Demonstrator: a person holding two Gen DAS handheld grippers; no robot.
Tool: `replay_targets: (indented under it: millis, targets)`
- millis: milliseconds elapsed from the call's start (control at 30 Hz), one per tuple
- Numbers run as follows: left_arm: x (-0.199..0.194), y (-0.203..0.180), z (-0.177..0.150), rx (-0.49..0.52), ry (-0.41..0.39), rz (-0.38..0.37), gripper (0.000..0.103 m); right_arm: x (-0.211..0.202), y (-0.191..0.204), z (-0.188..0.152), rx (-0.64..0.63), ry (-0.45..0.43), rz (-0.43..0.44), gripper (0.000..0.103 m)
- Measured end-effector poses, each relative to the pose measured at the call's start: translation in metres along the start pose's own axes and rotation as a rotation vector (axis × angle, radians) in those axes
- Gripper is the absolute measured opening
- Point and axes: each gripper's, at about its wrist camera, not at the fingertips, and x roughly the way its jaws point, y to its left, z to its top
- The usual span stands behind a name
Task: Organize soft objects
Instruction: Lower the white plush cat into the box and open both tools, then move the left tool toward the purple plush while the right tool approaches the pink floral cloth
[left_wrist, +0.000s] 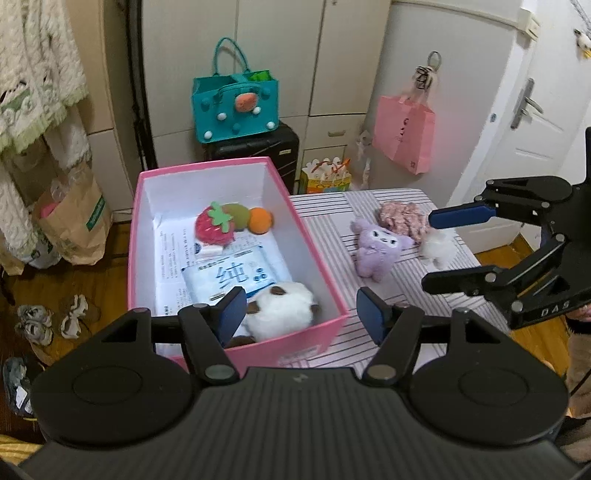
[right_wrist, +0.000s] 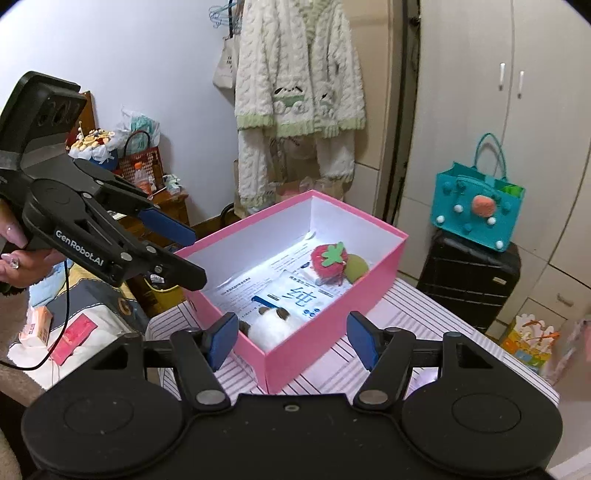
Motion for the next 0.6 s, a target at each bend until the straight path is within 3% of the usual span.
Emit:
replay_targets:
  millis: [267, 600]
  targets:
    - [0.000, -0.048, 0.000, 0.092, 0.000, -0.036, 0.066, -0.051, -0.019, -0.034, 0.038, -0.033, -0.007, 0.070]
    - [0.045, -0.105, 0.015, 0.185, 0.043, -0.133, 0.066, -0.080, -0.054, -0.087, 0.107, -0.001, -0.089, 0.071]
